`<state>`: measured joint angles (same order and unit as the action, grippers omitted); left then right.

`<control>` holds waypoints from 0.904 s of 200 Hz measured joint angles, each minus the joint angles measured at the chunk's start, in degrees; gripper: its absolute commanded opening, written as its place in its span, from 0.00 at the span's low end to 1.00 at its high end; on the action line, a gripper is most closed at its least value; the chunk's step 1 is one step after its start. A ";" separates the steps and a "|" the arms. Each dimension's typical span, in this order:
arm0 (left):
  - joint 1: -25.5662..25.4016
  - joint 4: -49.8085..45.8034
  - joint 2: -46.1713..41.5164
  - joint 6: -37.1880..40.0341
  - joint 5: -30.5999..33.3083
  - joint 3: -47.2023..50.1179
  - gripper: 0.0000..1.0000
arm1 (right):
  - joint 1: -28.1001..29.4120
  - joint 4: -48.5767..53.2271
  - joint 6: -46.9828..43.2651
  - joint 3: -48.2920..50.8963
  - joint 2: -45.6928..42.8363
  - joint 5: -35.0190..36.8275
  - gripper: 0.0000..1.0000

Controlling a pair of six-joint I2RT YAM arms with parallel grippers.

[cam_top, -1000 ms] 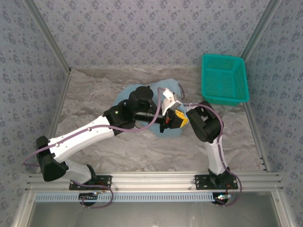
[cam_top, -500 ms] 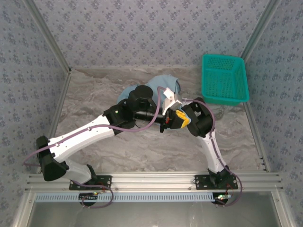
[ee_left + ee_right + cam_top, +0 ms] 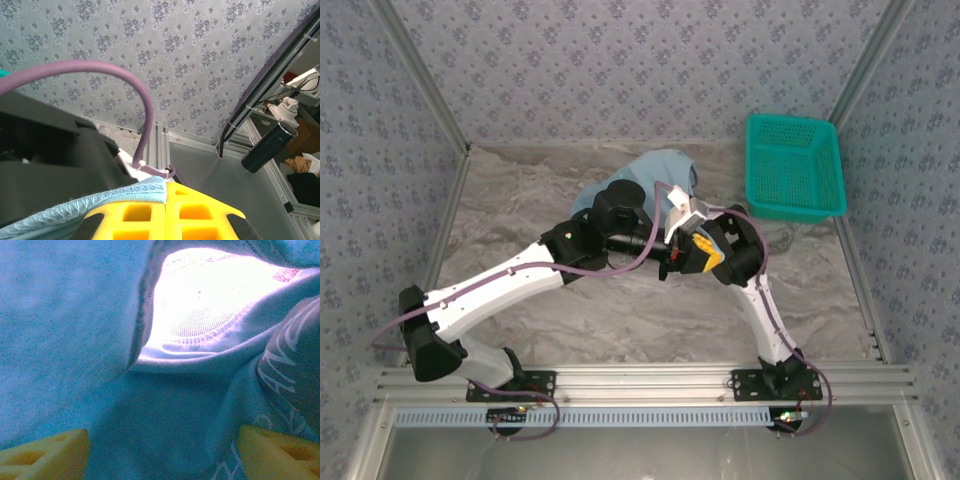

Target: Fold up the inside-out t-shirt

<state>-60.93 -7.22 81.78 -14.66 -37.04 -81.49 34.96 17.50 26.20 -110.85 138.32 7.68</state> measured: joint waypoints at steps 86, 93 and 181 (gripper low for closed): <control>-0.26 1.01 -1.36 0.20 0.70 1.51 0.00 | 0.76 6.16 2.80 -4.35 2.62 1.31 0.32; -0.20 1.07 -1.81 0.20 0.87 1.84 0.00 | 0.81 6.10 3.06 -3.69 2.27 1.31 0.26; 15.45 2.82 -13.18 -4.11 8.35 10.08 0.00 | -0.33 1.88 -1.79 16.85 -10.73 -4.98 0.00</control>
<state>-45.47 -4.40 68.60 -18.76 -28.69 -71.42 34.63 19.38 24.40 -94.00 127.59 2.70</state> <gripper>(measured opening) 0.042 0.058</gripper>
